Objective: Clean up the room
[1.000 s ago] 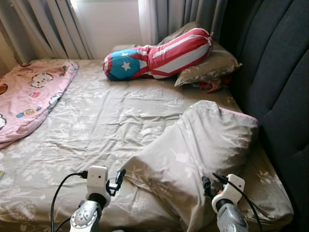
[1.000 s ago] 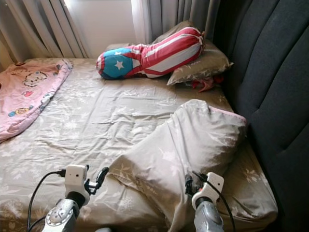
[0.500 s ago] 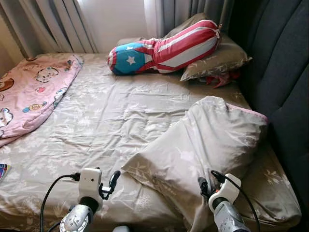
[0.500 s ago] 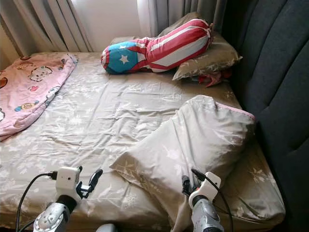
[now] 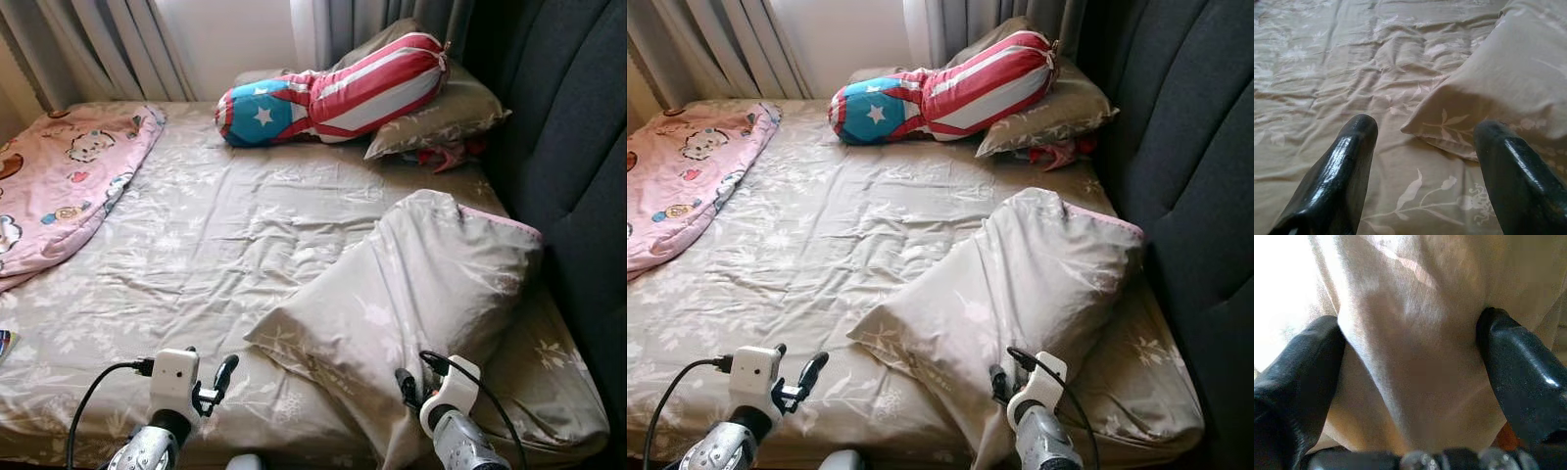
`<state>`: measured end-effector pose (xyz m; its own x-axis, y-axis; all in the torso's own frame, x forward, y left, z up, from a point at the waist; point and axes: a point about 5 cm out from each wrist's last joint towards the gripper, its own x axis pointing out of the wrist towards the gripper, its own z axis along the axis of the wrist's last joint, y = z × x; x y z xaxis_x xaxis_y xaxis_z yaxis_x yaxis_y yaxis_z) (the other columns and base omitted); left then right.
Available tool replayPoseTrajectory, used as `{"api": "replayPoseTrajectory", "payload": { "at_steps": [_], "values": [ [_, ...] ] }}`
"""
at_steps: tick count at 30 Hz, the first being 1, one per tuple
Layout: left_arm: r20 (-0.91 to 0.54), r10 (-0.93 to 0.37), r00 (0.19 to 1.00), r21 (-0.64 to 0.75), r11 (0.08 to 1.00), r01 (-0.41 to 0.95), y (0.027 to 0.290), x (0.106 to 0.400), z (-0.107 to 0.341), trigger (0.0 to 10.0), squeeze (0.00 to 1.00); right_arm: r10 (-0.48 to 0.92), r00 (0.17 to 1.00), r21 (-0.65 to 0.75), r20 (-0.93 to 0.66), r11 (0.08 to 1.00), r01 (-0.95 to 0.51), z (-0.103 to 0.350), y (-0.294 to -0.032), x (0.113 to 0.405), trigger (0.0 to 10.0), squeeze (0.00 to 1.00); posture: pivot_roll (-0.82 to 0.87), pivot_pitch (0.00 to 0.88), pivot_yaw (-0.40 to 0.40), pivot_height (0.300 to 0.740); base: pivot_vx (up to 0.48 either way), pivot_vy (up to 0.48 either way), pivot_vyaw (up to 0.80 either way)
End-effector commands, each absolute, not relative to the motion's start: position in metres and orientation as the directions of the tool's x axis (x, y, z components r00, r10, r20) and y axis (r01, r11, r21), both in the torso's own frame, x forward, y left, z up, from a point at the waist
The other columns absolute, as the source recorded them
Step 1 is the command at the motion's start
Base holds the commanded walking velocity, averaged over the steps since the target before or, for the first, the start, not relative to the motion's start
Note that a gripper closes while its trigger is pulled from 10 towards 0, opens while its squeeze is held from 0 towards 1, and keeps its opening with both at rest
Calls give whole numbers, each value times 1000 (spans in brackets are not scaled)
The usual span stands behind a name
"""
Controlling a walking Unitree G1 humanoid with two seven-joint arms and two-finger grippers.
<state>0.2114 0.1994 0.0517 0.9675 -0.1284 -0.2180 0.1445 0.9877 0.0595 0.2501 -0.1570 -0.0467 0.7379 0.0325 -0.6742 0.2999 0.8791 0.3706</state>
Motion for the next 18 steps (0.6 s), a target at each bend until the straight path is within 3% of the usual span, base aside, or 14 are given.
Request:
{"api": "replayPoseTrajectory", "payload": {
  "at_steps": [1, 18],
  "values": [
    [-224, -124, 967, 67, 988, 142, 202, 208, 55, 10000, 0, 72, 676, 366, -734, 880, 304, -60, -147, 233, 10000, 0, 126, 149, 40, 657, 0, 0, 0],
    [-214, -120, 969, 85, 986, 141, 202, 205, 69, 10000, 0, 132, 695, 395, -707, 889, 233, -54, -132, 241, 10000, 0, 192, 213, 43, 657, 0, 0, 0]
  ]
}}
